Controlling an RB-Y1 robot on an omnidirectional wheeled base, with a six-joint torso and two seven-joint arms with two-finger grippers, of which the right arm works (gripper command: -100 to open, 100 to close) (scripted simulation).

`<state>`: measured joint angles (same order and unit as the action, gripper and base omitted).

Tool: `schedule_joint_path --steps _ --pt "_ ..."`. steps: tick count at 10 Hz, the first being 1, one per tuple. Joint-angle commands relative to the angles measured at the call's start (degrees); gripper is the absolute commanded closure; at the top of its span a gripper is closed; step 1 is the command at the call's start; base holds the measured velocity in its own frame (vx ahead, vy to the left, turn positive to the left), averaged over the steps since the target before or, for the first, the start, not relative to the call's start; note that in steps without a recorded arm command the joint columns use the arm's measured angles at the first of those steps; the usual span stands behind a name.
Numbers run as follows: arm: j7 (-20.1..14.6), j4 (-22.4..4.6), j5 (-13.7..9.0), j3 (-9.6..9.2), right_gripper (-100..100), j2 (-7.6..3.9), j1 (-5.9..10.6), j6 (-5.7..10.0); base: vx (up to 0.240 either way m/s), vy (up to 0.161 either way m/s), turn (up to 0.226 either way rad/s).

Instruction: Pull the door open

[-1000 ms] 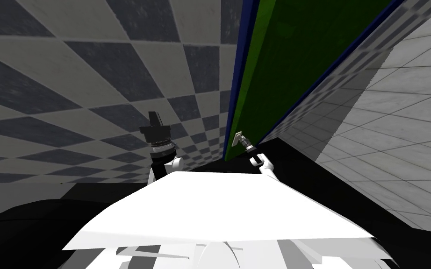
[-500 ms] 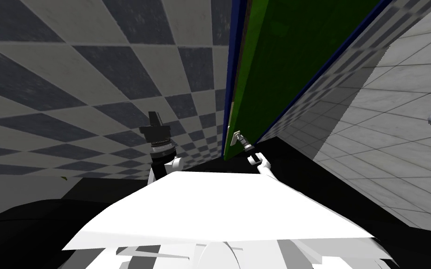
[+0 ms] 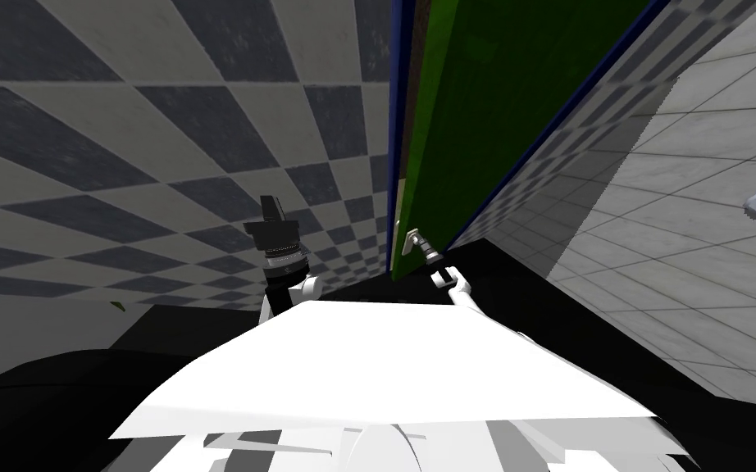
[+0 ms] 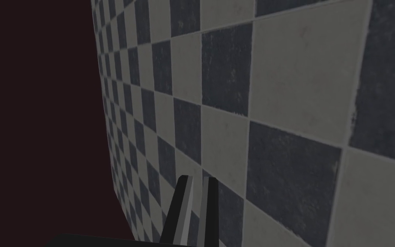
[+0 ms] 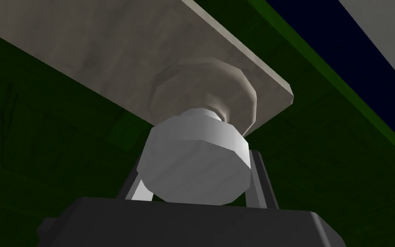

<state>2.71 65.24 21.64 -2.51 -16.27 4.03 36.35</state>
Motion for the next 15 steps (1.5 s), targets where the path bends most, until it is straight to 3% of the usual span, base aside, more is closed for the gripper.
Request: schedule_joint_path --steps 1,2,3,4,5,6,7,8,9,10,11,12,13,14,15 --pt "-2.9 -0.7 -2.7 -2.17 100 0.96 0.84 0.30 -0.067 -0.090 0.035" --pt "-4.5 -0.8 -4.6 -3.17 100 1.10 1.24 -0.11 -0.085 -0.103 0.019" --pt "-5.2 -0.8 -4.7 -3.17 100 1.10 1.24 -0.11 -0.068 -0.058 0.008" --pt "-7.1 -1.0 -6.7 -4.21 100 1.25 1.66 -0.54 -0.058 -0.047 0.001" --pt "-7.3 -1.0 -6.7 -4.21 100 1.25 1.66 -0.54 -0.043 -0.037 0.002" --pt "-9.4 -1.1 -8.7 -5.24 100 1.39 2.08 -0.97 -0.039 -0.048 0.030" --pt "-9.5 -1.1 -8.7 -5.24 100 1.39 2.08 -0.97 -0.035 -0.044 0.011" --pt "-11.7 -1.3 -10.8 -6.28 100 1.54 2.50 -1.40 -0.048 -0.056 0.006" --pt "-11.7 -1.3 -10.8 -6.28 100 1.54 2.50 -1.40 -0.033 -0.059 -0.004" --pt "-13.8 -1.4 -12.8 -7.33 100 1.68 2.92 -1.84 -0.040 -0.062 0.031" --pt "-13.8 -1.4 -12.8 -7.33 100 1.68 2.92 -1.84 -0.047 -0.044 0.032" --pt "-16.0 -1.5 -14.9 -8.40 100 1.83 3.35 -2.28 -0.049 -0.048 -0.007" --pt "-16.1 -1.5 -14.9 -8.40 100 1.83 3.35 -2.28 -0.033 -0.047 0.006" --pt "-18.3 -1.7 -17.0 -9.47 100 1.98 3.78 -2.73 -0.035 -0.058 0.013" --pt "-18.3 -1.7 -17.0 -9.47 100 1.98 3.78 -2.73 -0.040 -0.051 0.015"
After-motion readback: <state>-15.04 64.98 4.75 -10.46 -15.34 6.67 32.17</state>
